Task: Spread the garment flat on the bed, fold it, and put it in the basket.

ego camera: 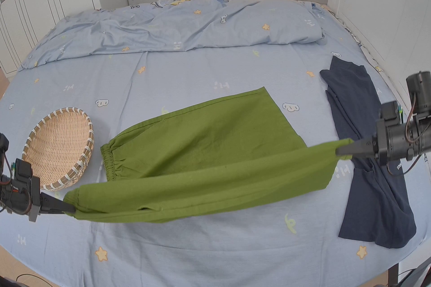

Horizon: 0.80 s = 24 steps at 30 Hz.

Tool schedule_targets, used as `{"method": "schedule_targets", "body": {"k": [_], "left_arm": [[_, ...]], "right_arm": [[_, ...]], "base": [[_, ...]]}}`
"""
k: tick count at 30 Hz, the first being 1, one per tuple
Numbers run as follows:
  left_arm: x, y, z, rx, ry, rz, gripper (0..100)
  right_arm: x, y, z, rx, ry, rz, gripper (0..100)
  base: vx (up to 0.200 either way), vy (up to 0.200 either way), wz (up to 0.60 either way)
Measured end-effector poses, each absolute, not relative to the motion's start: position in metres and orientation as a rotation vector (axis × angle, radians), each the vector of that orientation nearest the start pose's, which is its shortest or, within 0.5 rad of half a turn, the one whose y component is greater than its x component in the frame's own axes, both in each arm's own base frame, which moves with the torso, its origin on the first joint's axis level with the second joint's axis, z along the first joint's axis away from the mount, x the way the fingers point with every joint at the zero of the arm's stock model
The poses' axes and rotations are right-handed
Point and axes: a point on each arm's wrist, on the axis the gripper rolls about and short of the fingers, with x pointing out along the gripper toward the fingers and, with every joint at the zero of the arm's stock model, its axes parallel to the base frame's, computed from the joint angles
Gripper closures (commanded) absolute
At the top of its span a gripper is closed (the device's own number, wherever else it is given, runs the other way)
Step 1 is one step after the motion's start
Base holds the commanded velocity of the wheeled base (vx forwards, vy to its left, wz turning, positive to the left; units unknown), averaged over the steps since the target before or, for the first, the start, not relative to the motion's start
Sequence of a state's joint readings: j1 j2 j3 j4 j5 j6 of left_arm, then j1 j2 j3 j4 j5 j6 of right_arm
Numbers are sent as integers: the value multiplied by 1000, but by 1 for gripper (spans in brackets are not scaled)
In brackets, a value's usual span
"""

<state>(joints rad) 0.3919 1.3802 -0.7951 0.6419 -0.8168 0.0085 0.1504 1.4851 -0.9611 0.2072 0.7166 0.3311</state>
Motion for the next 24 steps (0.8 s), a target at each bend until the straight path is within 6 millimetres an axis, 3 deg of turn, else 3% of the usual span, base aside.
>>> {"method": "schedule_targets", "body": {"k": [4, 10, 15, 24], "left_arm": [[176, 47, 190, -689, 982, -387, 100], [205, 50, 209, -693, 971, -400, 100], [228, 56, 212, -714, 1007, -398, 100], [258, 65, 203, -730, 1040, -390, 100]], "right_arm": [[244, 53, 241, 498, 789, 722, 100], [268, 56, 266, 487, 725, 734, 100], [295, 61, 276, 484, 713, 734, 100], [342, 67, 276, 481, 692, 735, 100]], "base": [[0, 0, 0], [0, 0, 0], [0, 0, 0], [0, 0, 0]]}}
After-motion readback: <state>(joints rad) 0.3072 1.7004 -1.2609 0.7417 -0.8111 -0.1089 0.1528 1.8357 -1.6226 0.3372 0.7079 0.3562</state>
